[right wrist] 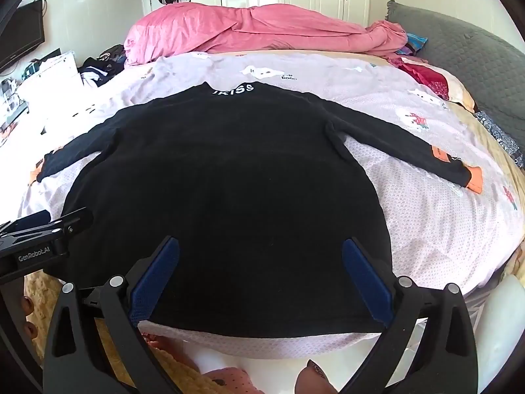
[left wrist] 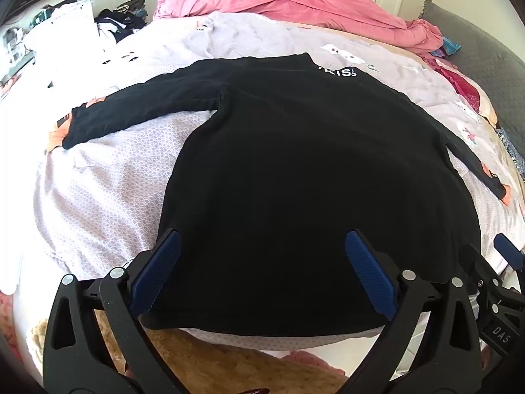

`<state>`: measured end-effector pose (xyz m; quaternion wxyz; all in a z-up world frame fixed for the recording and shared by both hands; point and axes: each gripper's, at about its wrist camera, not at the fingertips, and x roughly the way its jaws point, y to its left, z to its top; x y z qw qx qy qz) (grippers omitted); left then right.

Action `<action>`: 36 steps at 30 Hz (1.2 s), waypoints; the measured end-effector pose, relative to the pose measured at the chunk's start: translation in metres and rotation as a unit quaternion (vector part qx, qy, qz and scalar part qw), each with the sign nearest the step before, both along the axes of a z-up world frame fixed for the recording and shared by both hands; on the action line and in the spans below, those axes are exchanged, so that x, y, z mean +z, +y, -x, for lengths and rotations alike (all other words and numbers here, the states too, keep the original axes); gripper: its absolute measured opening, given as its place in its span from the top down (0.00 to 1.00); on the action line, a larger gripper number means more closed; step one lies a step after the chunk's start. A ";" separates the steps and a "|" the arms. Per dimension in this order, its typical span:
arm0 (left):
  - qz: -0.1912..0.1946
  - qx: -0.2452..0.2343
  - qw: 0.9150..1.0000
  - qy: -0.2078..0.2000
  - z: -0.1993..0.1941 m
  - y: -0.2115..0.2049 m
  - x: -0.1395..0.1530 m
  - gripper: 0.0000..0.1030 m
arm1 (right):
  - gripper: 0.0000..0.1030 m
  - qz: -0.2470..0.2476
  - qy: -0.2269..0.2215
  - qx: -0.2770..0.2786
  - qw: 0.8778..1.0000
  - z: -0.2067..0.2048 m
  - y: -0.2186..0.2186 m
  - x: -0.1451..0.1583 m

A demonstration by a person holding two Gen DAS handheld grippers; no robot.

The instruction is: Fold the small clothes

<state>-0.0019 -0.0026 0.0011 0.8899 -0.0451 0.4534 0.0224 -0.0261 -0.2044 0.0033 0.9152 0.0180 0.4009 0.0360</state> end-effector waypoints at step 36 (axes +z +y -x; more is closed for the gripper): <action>0.002 0.004 1.000 -0.005 0.003 0.002 0.003 0.09 | 0.04 0.002 0.006 -0.004 1.000 0.002 0.011 -0.001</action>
